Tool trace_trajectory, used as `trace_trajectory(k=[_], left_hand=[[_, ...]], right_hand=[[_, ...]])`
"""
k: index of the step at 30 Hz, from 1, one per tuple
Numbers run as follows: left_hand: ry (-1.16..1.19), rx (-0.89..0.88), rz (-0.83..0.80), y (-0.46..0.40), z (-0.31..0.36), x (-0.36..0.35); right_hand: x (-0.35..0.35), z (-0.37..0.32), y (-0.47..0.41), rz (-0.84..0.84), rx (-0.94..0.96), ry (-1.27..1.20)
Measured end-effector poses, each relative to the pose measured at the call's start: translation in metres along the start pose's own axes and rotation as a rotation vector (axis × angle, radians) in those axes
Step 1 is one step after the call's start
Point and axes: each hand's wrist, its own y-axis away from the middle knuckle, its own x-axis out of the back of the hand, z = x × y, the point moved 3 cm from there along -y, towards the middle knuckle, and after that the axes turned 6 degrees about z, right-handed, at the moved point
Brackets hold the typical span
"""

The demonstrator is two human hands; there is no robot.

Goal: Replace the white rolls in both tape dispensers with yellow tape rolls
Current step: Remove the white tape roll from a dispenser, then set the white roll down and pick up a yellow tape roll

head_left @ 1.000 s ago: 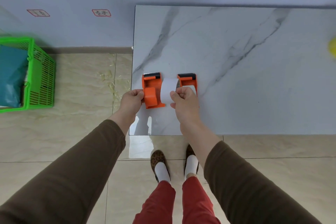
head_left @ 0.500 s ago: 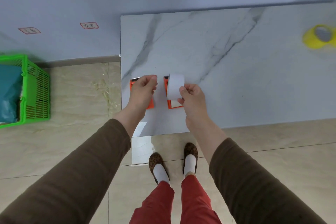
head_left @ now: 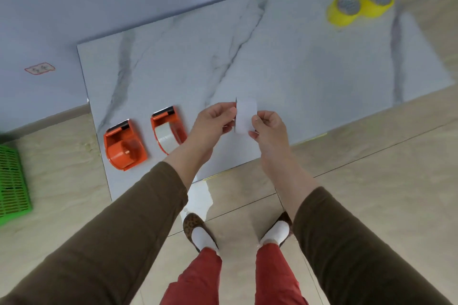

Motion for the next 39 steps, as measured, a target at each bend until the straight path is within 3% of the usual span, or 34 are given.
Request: trace_trajectory(k=[14, 31, 39], left_hand=[[-0.033, -0.012, -0.055, -0.026, 0.006, -0.239], [-0.07, -0.027, -0.096, -0.099, 0.042, -0.37], [-0.072, -0.03, -0.071, -0.111, 0.05, -0.459]], right_hand=[[0.2, -0.045, -0.11, 0.082, -0.014, -0.029], [0.278, -0.104, -0.223, 0.154, -0.028, -0.066], [0.349, -0.134, -0.275, 0.131, -0.034, -0.038]])
